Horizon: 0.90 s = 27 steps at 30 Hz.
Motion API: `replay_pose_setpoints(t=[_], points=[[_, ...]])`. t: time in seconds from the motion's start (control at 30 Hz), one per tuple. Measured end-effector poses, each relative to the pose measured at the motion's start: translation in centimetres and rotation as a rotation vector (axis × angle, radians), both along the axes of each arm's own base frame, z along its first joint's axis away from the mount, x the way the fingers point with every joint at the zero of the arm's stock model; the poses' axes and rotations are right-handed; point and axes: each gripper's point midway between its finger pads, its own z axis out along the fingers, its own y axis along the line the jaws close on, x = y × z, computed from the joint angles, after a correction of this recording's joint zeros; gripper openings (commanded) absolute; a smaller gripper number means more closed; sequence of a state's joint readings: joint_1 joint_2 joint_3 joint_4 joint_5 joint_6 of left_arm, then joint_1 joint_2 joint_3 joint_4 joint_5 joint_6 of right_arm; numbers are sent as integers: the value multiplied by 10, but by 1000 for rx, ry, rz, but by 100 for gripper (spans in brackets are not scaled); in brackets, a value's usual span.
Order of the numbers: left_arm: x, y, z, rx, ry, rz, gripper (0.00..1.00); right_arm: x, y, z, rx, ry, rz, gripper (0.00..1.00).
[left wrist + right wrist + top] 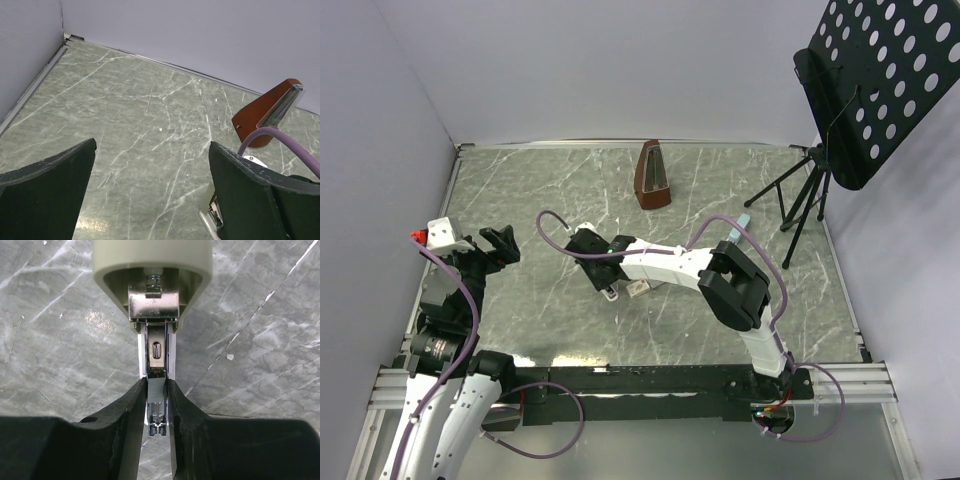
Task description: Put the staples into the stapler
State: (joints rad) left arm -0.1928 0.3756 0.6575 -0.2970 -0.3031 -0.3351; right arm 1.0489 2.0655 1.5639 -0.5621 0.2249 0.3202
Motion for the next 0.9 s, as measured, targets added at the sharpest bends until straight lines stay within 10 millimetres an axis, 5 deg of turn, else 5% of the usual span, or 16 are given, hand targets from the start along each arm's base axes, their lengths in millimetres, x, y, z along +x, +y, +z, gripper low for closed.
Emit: replay_pose_setpoints(t=[0.9], points=[[0, 0, 0, 0, 1, 0, 99, 3, 1, 2, 14, -27, 8, 38]])
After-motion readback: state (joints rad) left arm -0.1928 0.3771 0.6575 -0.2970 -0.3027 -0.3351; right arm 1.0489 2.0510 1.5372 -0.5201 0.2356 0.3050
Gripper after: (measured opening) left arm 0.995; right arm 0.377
